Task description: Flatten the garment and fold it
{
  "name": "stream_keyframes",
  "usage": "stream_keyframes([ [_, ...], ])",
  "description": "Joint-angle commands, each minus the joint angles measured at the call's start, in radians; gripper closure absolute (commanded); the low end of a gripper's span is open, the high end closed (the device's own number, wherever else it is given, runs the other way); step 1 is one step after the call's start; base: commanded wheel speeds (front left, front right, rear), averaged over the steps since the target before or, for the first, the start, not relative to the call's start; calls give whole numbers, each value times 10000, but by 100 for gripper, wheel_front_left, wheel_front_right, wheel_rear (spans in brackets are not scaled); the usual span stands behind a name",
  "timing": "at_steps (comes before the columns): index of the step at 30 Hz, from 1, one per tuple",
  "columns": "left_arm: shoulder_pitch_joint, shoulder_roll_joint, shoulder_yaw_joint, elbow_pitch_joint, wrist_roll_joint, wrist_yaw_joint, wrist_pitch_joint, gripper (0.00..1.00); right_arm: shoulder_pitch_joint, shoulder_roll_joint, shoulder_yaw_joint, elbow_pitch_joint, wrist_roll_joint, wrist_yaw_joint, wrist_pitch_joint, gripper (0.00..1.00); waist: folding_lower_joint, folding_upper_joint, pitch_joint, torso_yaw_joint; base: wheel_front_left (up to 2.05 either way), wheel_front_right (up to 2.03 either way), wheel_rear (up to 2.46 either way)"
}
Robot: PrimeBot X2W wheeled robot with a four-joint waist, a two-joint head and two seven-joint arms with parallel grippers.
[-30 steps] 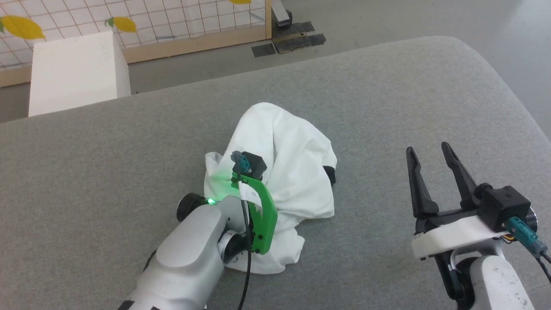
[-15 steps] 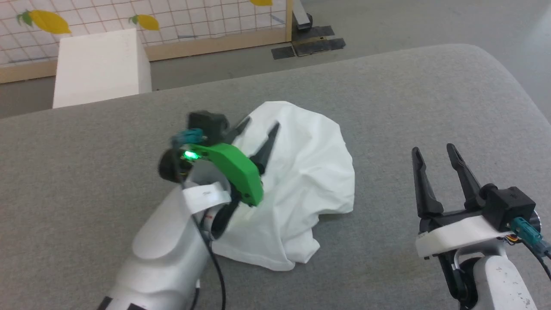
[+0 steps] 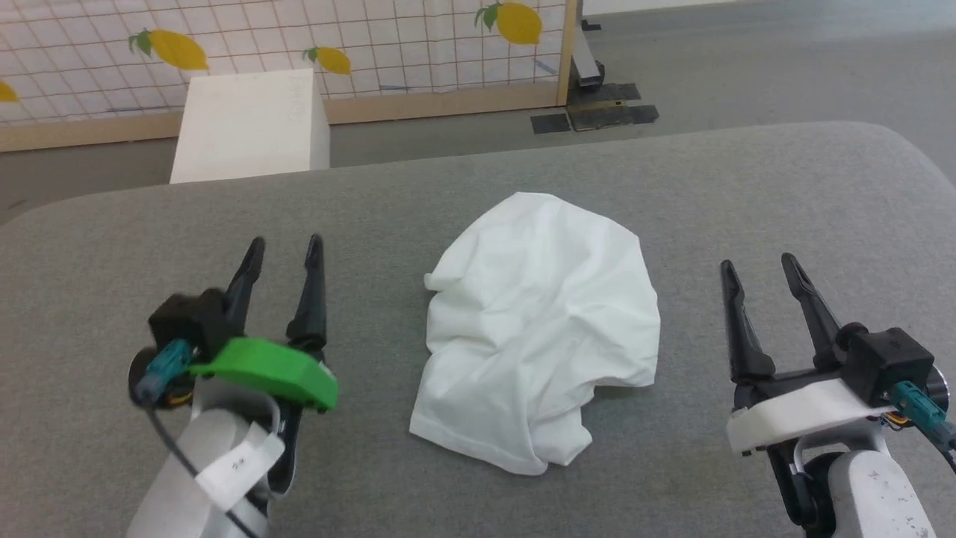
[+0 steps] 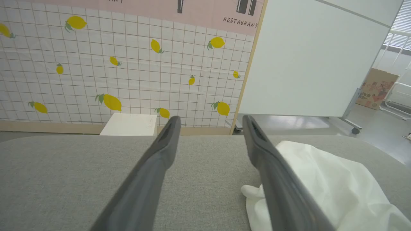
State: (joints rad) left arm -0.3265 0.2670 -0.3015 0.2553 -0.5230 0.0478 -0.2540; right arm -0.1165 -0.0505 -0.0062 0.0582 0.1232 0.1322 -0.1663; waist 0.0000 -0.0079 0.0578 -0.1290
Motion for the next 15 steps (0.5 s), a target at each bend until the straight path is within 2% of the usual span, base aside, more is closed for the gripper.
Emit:
stream_keyframes([
  [1,418,-1,241,-309,213,95,-72,0,181,3,-20,-89,-62,-15,62,0,0,76,-64,176,0,0,0],
  [7,1849,-409,1148,-1255,853,146,-75,0,324,3,-18,-205,-172,-15,246,0,0,76,-23,369,0,0,0],
  [15,2753,-1099,1978,-1727,1462,-172,-77,0,501,3,53,-310,-311,-15,460,0,0,76,-71,579,0,0,0],
])
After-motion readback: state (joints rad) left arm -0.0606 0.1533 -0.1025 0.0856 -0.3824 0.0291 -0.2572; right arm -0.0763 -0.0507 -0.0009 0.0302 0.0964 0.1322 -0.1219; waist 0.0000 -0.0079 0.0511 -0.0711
